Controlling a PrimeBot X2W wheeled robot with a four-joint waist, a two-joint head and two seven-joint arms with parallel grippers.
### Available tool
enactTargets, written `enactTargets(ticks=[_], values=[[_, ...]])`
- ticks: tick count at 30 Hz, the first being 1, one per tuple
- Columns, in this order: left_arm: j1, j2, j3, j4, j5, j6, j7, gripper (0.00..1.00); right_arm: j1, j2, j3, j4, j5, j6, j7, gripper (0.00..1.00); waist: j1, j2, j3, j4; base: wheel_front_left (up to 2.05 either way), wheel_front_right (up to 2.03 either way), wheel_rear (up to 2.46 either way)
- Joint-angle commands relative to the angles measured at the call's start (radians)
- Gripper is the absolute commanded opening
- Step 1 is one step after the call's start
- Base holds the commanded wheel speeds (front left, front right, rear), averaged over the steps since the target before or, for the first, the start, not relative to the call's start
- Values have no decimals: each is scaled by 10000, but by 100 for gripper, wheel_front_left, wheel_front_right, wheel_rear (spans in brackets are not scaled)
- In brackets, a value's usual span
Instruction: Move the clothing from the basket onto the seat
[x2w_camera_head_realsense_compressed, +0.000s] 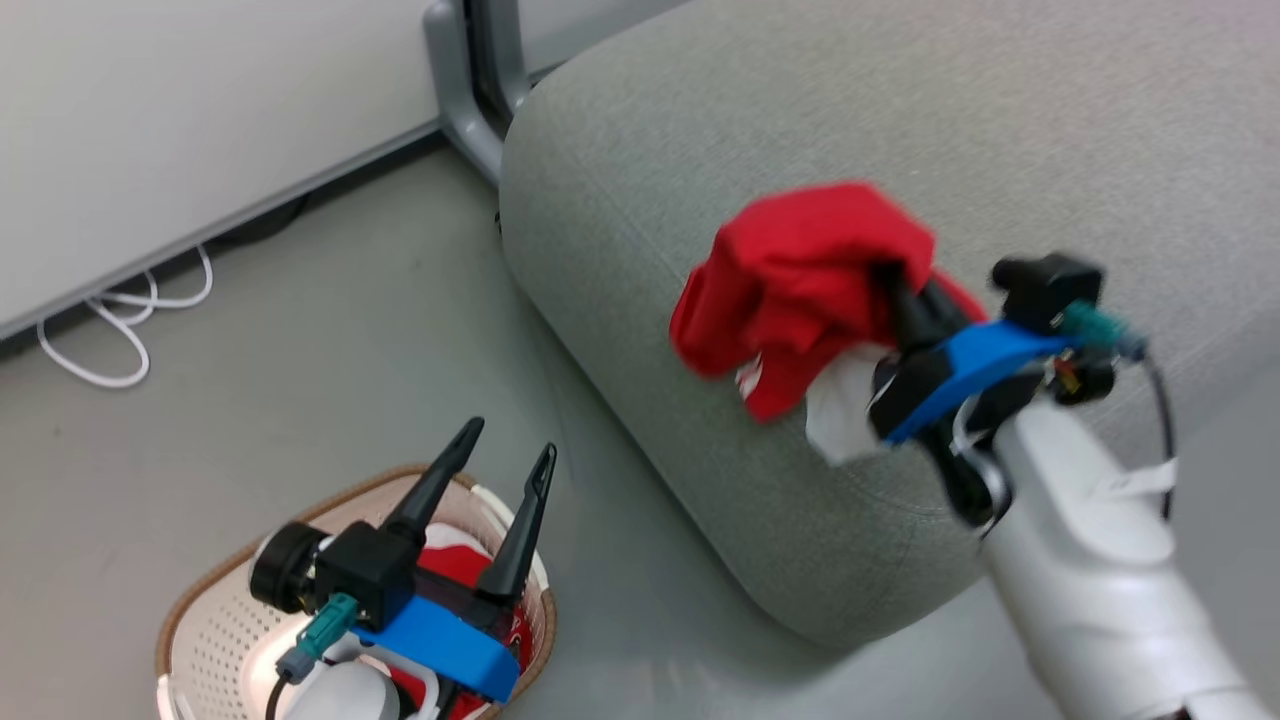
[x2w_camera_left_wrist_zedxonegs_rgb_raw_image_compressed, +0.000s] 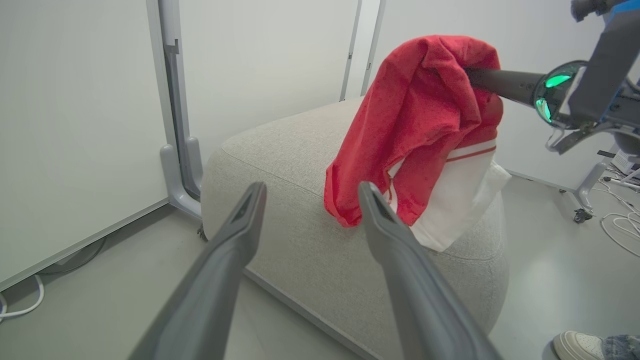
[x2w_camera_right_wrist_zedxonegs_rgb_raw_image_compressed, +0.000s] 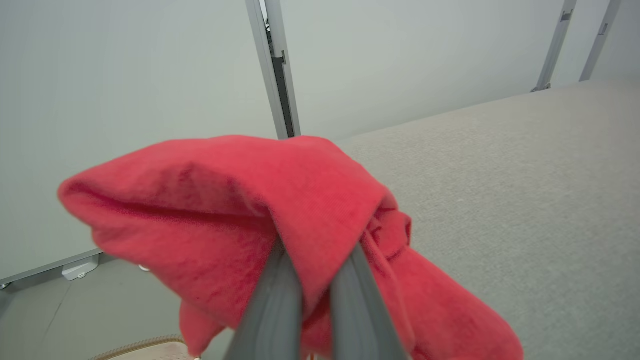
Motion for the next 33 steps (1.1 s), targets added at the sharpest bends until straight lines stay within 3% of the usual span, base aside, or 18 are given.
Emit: enactTargets(ticks=[1, 4, 13, 18, 23, 33], values=[[-354, 218, -87, -158, 83, -8, -27, 100, -617, -237, -426, 62, 8, 3, 16, 0, 0, -1, 731, 483, 0, 0, 0], [-592, 433, -165, -274, 141, -8, -27, 100, -1191, -446, -855, 160, 113, 3, 75, 0, 0, -1, 1190, 705, 0, 0, 0], [-2019, 1254, -505, -1006, 462, -8, -27, 100, -3604, -2639, -3234, 459, 210, 3, 219, 0, 0, -1, 3686, 1885, 0, 0, 0], [-2547, 1516, -560, -1426, 648, -8, -27, 100, -4106, -3407, -4514, 426, 126, 5, -21, 0, 0, -1, 4694, 2222, 0, 0, 0], [-2840, 1704, -734, -1668, 748, -8, -27, 100, -3898, -3806, -5448, 587, 161, 3, -191, 0, 0, -1, 5132, 2547, 0, 0, 0], [-3282, 1826, -854, -1902, 860, -7, -27, 100, -3386, -3638, -6496, 1633, 25, 5, -338, 0, 0, -1, 5656, 2849, 0, 0, 0]])
